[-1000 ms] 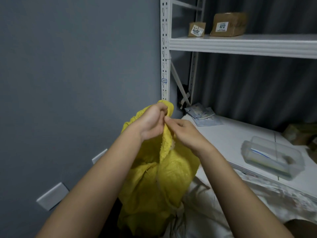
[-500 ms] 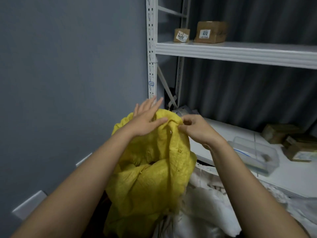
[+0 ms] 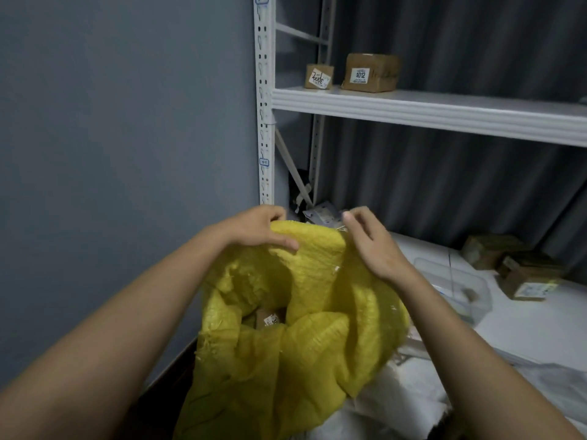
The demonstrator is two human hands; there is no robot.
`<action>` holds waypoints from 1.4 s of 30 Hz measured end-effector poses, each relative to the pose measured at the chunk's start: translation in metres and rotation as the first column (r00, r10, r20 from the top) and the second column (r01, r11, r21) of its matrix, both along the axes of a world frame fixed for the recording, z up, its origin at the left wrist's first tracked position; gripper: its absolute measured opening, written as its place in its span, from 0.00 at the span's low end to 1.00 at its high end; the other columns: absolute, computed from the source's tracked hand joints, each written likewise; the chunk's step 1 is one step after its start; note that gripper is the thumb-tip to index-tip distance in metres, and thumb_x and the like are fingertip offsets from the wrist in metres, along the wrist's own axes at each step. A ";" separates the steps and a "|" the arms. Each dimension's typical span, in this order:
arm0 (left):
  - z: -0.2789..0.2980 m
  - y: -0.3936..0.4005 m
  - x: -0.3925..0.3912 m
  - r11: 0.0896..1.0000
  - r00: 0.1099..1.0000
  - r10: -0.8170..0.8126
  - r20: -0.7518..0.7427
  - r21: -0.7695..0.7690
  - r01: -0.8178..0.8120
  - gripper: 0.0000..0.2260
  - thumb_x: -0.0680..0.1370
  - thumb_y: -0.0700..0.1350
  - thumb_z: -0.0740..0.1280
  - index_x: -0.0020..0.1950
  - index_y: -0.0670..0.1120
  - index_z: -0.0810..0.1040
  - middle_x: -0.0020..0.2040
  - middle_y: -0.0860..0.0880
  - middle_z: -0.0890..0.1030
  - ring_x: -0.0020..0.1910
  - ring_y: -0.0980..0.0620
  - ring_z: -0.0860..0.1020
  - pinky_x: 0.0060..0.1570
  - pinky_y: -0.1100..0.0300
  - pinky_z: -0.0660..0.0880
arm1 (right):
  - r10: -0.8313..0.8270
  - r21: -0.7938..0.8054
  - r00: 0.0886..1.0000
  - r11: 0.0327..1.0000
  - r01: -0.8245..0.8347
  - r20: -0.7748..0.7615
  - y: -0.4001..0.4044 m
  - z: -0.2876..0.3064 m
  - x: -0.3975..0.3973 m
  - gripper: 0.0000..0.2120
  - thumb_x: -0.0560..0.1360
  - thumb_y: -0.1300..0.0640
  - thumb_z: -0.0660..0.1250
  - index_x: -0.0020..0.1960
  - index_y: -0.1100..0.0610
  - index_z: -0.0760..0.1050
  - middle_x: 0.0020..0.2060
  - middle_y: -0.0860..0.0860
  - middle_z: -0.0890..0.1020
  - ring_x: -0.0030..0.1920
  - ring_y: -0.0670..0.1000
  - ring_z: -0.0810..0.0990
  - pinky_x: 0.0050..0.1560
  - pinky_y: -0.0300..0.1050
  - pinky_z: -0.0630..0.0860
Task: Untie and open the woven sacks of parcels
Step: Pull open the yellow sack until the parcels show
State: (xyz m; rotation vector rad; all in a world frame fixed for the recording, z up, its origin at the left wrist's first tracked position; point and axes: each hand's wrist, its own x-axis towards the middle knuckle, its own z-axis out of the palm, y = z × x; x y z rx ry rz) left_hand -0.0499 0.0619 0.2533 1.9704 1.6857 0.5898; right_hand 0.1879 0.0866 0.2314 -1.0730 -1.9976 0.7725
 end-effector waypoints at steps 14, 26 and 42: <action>-0.011 -0.007 -0.001 0.995 0.994 0.011 -0.110 0.098 -0.001 0.20 0.79 0.56 0.59 0.49 0.40 0.79 0.51 0.42 0.76 0.53 0.47 0.72 0.60 0.52 0.67 | 0.028 -0.125 0.979 0.992 -0.003 0.200 0.007 -0.005 -0.013 0.04 0.79 0.56 0.64 0.52 0.51 0.76 0.41 0.51 0.80 0.44 0.53 0.79 0.41 0.44 0.73; -0.031 -0.011 0.010 0.978 0.903 0.176 0.393 -0.171 -0.116 0.21 0.75 0.58 0.65 0.50 0.39 0.78 0.42 0.46 0.78 0.40 0.51 0.77 0.43 0.59 0.75 | 0.167 0.017 0.963 0.985 -0.174 0.213 -0.004 -0.020 -0.026 0.15 0.79 0.46 0.61 0.40 0.53 0.76 0.31 0.44 0.75 0.33 0.41 0.72 0.38 0.42 0.69; -0.039 -0.056 -0.026 0.953 0.942 0.259 0.214 -0.215 -0.214 0.02 0.76 0.44 0.69 0.45 0.46 0.77 0.38 0.50 0.78 0.37 0.54 0.75 0.37 0.61 0.74 | 0.107 -0.302 0.993 0.949 -0.085 0.056 0.017 -0.017 -0.030 0.14 0.82 0.55 0.58 0.41 0.52 0.77 0.36 0.48 0.78 0.38 0.47 0.75 0.41 0.41 0.71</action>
